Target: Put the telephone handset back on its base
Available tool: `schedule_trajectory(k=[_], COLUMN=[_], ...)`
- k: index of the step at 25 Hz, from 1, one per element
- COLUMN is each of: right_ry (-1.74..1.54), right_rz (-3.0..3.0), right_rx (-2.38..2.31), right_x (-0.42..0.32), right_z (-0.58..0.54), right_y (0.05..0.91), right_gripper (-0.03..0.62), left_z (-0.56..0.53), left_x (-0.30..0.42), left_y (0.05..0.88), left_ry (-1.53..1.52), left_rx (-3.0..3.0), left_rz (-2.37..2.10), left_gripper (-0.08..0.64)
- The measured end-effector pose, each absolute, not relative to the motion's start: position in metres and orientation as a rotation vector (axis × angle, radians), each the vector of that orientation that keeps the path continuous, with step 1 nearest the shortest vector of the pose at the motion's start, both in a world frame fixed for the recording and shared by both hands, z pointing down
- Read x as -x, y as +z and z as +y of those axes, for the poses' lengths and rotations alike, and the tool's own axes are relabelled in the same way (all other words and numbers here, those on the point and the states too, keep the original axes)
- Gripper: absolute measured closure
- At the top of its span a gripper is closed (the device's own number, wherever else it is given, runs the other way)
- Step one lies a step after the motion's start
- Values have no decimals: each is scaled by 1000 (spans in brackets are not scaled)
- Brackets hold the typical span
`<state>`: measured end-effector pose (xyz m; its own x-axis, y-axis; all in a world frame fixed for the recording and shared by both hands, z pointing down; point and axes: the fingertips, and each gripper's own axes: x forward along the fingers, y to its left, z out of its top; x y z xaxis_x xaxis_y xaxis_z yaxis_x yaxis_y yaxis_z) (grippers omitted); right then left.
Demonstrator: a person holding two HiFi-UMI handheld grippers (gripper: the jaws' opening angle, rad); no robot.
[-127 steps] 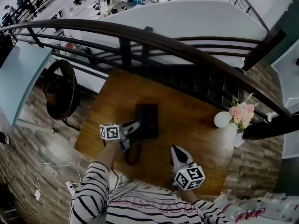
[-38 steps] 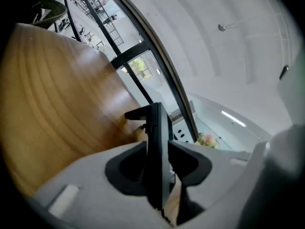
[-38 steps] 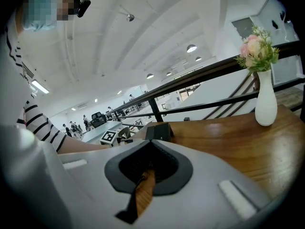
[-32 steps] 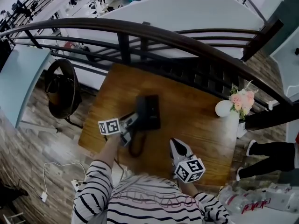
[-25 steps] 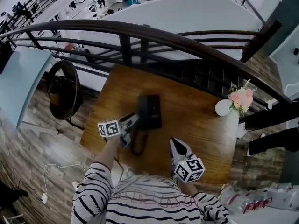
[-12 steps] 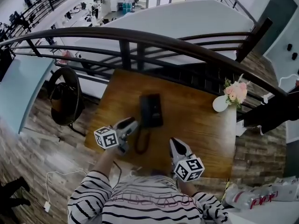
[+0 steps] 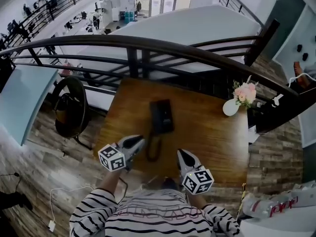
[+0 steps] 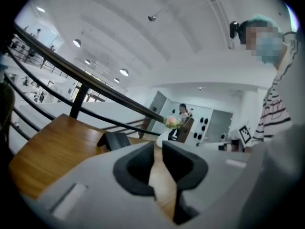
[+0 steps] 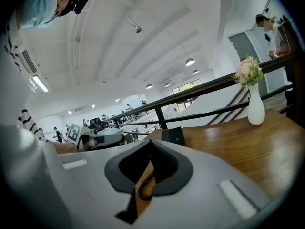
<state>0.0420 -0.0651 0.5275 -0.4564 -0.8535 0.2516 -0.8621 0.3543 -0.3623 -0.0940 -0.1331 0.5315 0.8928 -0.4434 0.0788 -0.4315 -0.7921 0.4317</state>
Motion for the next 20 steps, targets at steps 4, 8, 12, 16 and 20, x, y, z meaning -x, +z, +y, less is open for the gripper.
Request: schedule_trajectory(k=[4,8,12,16,20], right_ry=[700,695,691,682,673], right_rz=[-2571,-2566,-2558,-2549,-2538], right_rx=[-1638,-1645,-1650,-1639,-1631], right_x=[-29,-16,-6,5,12], right_z=[-51,-36,-25,-14,-7], right_y=[525,525,526,526,526], right_gripper=[592,592,592,592,592], left_z=[-106,-85,-68,-48,-34], left_x=[105,119,131,143,152], left_y=[522,513,507,507,509], left_ry=[-16,-47,-61,-60,-57], left_rx=[-2669,-2684,-2699,-2697,-2679], left_rz=[-655,-677,-708,-737,-774], left_gripper=[555,555,557,557,557])
